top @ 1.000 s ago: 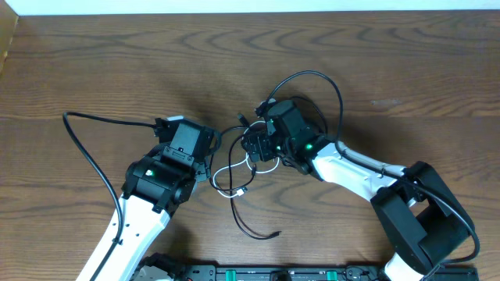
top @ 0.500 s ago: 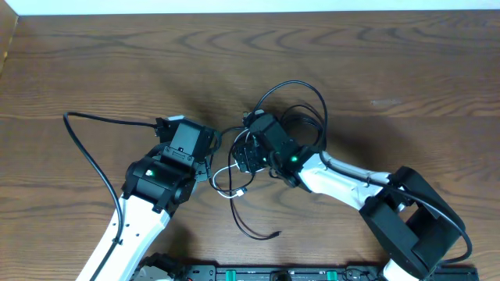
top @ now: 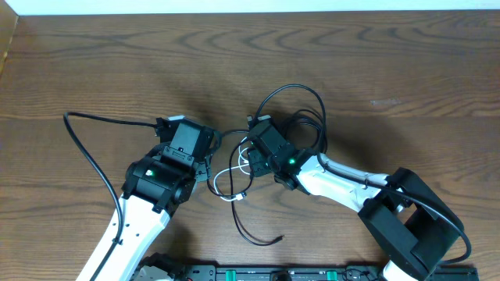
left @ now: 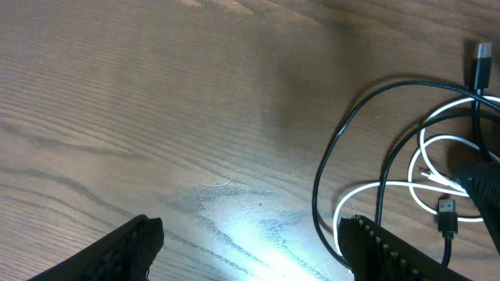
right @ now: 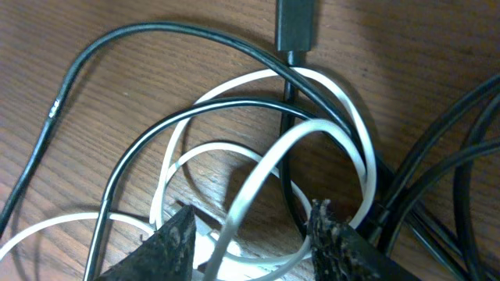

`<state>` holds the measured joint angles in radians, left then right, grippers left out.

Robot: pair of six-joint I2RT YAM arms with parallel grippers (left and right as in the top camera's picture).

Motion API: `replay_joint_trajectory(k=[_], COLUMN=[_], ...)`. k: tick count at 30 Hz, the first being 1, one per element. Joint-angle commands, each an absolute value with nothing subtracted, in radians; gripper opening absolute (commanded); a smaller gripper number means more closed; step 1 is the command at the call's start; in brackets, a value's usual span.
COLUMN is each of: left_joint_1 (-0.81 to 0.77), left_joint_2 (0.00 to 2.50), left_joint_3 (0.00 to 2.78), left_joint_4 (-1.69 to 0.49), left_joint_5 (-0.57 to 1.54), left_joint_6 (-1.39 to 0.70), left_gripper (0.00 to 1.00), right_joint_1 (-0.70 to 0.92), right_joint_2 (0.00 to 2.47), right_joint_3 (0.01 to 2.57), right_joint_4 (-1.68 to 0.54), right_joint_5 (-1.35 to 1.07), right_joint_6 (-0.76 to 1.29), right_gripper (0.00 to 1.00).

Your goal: Untangle cables

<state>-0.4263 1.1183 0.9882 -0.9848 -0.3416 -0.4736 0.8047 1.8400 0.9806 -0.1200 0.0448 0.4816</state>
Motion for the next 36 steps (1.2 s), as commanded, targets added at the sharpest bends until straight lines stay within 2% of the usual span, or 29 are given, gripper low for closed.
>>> replay_joint_trajectory(k=[1, 7, 12, 22, 28, 36], left_joint_1=[-0.422, -0.422, -0.422, -0.422, -0.422, -0.422], left_joint_2=[1.123, 1.123, 1.123, 1.123, 1.123, 1.123], left_joint_3=[0.972, 0.972, 0.972, 0.972, 0.972, 0.972], left_joint_4=[-0.986, -0.985, -0.984, -0.984, -0.984, -0.984], left_joint_5=[-0.348, -0.348, -0.348, -0.348, -0.348, -0.348], left_joint_6=[-0.468, -0.468, -0.468, -0.467, -0.467, -0.468], left_gripper=[0.77, 0.77, 0.77, 0.77, 0.77, 0.77], right_joint_1=[0.812, 0.813, 0.812, 0.811, 0.81, 0.738], right_joint_2=[1.852, 1.852, 1.852, 1.819, 1.609, 1.193], right_joint_3=[0.985, 0.985, 0.985, 0.999, 1.028, 1.031], right_joint_4=[-0.136, -0.15, -0.149, -0.128, -0.147, -0.23], right_joint_5=[0.072, 0.076, 0.085, 0.118, 0.138, 0.204], right_joint_6=[0.474, 0.479, 0.485, 0.505, 0.386, 0.376], right_gripper=[0.39, 0.13, 0.01, 0.01, 0.01, 0.01])
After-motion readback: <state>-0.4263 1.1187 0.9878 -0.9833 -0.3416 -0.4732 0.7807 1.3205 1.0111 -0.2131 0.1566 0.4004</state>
